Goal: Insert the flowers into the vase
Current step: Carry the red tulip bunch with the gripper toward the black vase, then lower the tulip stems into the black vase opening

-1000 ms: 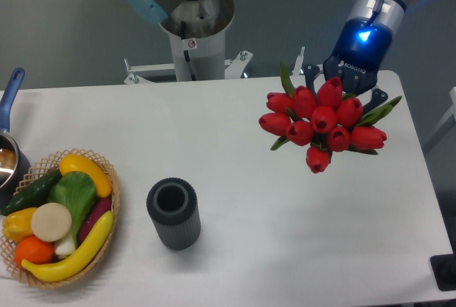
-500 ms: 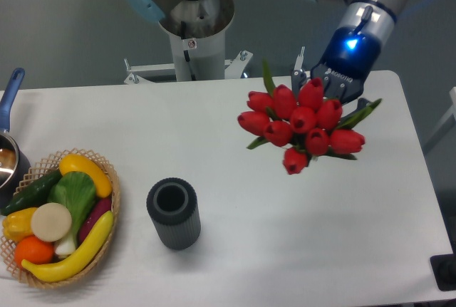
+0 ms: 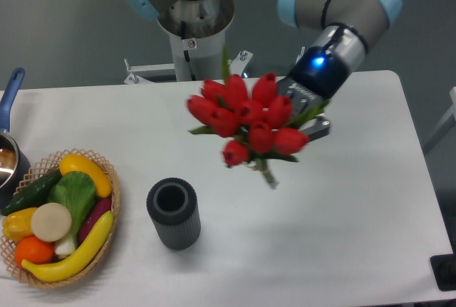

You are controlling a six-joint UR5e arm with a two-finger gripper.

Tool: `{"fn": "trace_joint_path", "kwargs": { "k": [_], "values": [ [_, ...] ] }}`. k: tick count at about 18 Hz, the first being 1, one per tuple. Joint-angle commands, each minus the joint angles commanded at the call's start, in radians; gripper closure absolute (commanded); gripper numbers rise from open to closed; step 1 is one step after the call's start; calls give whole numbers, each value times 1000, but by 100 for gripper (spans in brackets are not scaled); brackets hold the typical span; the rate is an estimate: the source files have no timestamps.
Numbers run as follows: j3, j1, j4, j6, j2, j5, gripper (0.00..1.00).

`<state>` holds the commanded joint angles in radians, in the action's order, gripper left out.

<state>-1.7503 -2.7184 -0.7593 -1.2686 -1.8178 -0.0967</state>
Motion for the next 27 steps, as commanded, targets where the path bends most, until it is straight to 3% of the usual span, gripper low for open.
{"fn": "trace_joint_path", "kwargs": {
  "k": [6, 13, 19, 27],
  "values": [
    [-17, 55, -2, -8, -14, 101, 72],
    [-35, 111, -2, -8, -32, 104, 72],
    [-69, 120, 0, -9, -35, 101, 72],
    [-94, 123, 0, -18, -81, 91, 71]
  ]
}}
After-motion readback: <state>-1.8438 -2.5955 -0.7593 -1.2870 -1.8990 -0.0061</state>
